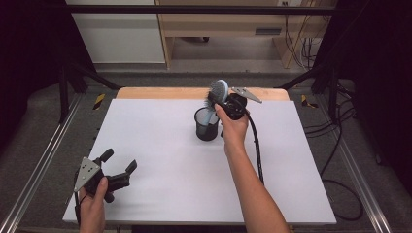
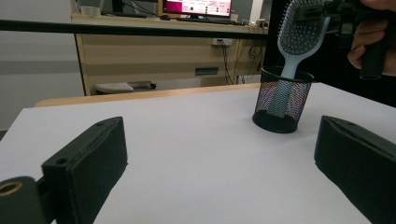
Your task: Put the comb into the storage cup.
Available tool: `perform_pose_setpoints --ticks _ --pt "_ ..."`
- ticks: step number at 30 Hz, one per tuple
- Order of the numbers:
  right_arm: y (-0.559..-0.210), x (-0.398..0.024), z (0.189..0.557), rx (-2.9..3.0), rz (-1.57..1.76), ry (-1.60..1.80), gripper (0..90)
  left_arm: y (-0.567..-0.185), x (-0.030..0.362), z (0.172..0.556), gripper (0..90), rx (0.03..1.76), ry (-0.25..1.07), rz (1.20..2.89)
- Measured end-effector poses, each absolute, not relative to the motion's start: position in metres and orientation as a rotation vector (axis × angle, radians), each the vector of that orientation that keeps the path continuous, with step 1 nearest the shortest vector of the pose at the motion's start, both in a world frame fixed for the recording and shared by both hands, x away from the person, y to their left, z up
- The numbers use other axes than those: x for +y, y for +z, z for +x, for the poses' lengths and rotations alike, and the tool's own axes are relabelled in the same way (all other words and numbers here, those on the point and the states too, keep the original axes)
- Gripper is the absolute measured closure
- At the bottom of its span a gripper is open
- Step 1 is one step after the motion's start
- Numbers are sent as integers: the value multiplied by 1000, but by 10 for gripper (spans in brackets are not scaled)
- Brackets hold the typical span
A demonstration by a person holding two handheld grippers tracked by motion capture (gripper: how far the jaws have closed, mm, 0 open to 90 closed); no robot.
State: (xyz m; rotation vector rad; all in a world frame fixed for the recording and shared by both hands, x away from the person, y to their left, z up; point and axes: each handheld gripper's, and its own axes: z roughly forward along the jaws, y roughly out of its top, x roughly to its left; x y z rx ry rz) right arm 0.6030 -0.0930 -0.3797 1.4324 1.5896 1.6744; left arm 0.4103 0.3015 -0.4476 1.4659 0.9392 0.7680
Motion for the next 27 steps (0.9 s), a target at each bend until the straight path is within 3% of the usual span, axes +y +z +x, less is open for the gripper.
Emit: perform_pose_setpoints --ticks 27 --pt "-394 -102 606 1559 1492 1703 487 -448 301 411 26 939 766 1466"
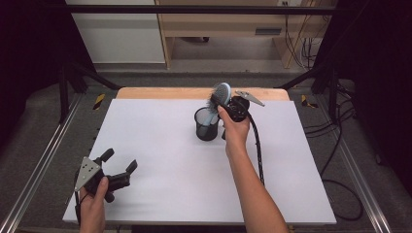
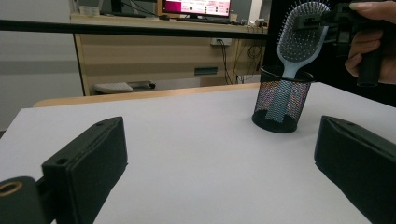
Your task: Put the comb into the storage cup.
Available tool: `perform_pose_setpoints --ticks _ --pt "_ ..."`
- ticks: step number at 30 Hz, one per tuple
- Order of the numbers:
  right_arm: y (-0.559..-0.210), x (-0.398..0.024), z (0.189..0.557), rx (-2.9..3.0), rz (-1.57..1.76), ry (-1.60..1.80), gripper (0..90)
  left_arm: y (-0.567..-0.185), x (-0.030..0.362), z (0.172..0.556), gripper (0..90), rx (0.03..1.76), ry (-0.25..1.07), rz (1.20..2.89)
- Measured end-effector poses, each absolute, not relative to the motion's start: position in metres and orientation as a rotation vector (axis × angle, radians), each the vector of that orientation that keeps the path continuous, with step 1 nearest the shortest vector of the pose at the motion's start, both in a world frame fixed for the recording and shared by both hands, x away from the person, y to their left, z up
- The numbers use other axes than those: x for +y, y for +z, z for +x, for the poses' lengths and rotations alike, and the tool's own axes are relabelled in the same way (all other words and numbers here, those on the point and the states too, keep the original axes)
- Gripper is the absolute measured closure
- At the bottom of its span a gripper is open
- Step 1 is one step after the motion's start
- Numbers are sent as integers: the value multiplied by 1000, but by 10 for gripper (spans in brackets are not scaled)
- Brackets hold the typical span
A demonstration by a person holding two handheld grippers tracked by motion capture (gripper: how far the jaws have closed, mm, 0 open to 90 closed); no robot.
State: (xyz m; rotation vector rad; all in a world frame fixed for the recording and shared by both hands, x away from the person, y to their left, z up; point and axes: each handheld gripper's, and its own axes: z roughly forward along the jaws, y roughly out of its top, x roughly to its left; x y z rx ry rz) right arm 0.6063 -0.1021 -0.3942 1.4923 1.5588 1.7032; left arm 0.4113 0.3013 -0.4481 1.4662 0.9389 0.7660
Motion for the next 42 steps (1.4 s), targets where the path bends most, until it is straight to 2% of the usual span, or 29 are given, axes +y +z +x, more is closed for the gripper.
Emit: perform_pose_setpoints --ticks 42 --pt "-401 -120 610 1566 1549 1715 453 -448 302 412 26 939 767 1468"
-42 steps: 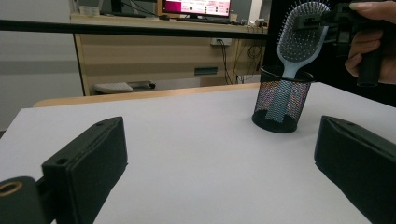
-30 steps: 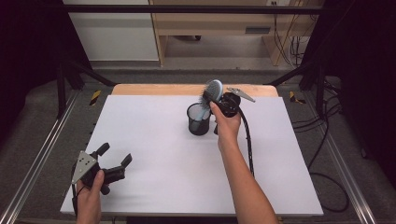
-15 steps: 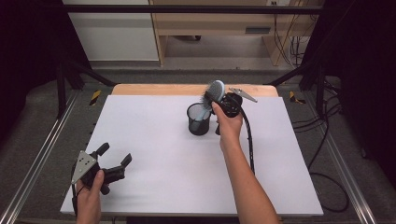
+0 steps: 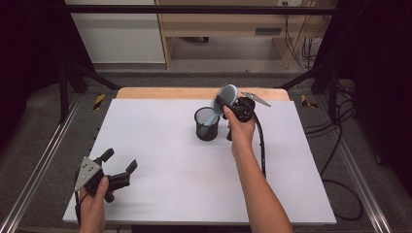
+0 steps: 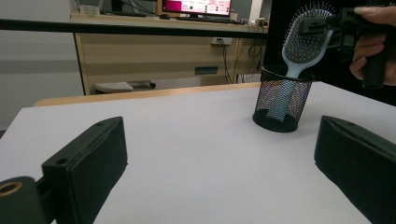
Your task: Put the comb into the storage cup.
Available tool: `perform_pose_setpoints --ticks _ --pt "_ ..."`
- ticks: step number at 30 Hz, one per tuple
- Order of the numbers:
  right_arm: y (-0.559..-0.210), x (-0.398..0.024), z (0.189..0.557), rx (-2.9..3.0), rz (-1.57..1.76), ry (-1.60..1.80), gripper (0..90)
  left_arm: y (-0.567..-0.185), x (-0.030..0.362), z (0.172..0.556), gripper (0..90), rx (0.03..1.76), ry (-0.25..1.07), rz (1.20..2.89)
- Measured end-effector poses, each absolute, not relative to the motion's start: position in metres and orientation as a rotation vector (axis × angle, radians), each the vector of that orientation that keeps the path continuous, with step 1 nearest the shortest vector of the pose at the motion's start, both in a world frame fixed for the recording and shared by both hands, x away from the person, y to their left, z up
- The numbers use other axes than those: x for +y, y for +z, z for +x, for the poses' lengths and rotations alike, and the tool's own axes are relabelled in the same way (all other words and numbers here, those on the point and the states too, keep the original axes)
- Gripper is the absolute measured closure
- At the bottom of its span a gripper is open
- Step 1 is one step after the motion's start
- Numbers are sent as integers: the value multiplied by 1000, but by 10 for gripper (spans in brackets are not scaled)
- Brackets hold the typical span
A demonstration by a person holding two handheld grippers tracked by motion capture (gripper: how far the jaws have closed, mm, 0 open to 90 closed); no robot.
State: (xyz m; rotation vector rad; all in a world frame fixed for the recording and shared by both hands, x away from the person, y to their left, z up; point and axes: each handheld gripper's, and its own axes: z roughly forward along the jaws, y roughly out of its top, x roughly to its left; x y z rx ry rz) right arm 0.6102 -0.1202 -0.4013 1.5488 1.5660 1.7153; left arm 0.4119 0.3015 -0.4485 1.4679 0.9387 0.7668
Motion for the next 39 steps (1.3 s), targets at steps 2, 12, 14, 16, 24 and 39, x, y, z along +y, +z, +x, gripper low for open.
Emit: perform_pose_setpoints --ticks 2,12,14,16,24,39 --pt "-401 -120 610 1567 1548 1717 452 -448 302 412 26 939 766 1468" --pt "-401 -121 609 1578 1547 1713 445 -448 302 412 26 939 767 1468" --pt "-401 -121 609 1579 1543 1711 443 -448 302 412 26 939 767 1468" --pt "-401 -120 609 1588 1534 1698 437 -448 301 412 26 939 767 1469" --pt "-401 -120 610 1589 1531 1695 437 -449 302 412 26 941 768 1470" --pt "-401 -120 610 1596 1526 1694 436 -449 302 412 26 943 766 1470"
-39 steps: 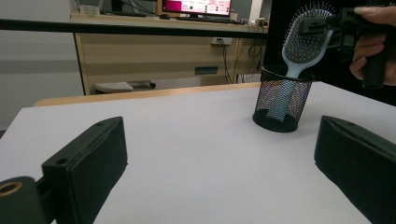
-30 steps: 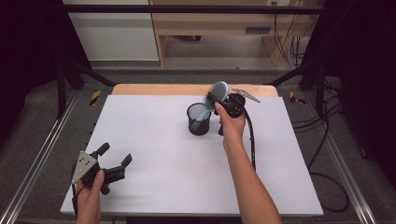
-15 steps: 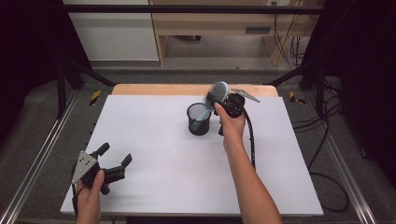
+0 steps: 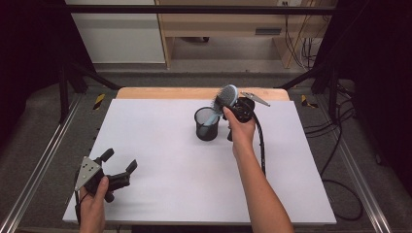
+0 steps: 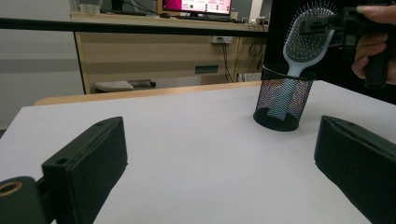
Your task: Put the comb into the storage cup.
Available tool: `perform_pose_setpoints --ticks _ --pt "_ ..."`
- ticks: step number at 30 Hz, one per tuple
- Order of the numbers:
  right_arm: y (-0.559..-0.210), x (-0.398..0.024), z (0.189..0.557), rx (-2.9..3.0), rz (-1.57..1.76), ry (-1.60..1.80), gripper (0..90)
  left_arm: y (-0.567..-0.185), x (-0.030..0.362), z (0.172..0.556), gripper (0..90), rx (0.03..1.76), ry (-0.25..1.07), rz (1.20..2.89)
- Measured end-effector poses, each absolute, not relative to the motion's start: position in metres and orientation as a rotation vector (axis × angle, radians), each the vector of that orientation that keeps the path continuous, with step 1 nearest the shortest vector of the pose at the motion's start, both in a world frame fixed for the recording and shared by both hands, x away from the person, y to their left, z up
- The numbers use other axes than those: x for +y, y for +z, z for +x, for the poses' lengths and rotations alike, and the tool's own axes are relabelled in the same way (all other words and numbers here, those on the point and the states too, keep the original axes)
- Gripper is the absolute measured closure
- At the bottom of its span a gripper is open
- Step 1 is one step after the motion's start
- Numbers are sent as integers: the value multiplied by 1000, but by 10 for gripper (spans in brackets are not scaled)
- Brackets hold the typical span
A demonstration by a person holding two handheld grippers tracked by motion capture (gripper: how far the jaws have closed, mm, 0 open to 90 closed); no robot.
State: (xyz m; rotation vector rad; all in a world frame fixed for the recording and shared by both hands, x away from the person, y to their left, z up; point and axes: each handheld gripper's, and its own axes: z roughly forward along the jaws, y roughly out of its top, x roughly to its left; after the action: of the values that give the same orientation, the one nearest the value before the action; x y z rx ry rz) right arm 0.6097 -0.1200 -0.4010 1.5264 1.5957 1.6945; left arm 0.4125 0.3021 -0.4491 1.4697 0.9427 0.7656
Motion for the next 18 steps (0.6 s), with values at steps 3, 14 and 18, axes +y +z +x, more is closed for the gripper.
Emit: perform_pose_setpoints --ticks 3,14,18 --pt "-401 -120 609 1604 1519 1692 433 -449 303 413 26 944 767 1469" --pt "-401 -120 609 1621 1512 1691 395 -449 303 413 26 945 766 1469" --pt "-402 -120 609 1647 1505 1681 334 -449 304 413 26 945 765 1468"
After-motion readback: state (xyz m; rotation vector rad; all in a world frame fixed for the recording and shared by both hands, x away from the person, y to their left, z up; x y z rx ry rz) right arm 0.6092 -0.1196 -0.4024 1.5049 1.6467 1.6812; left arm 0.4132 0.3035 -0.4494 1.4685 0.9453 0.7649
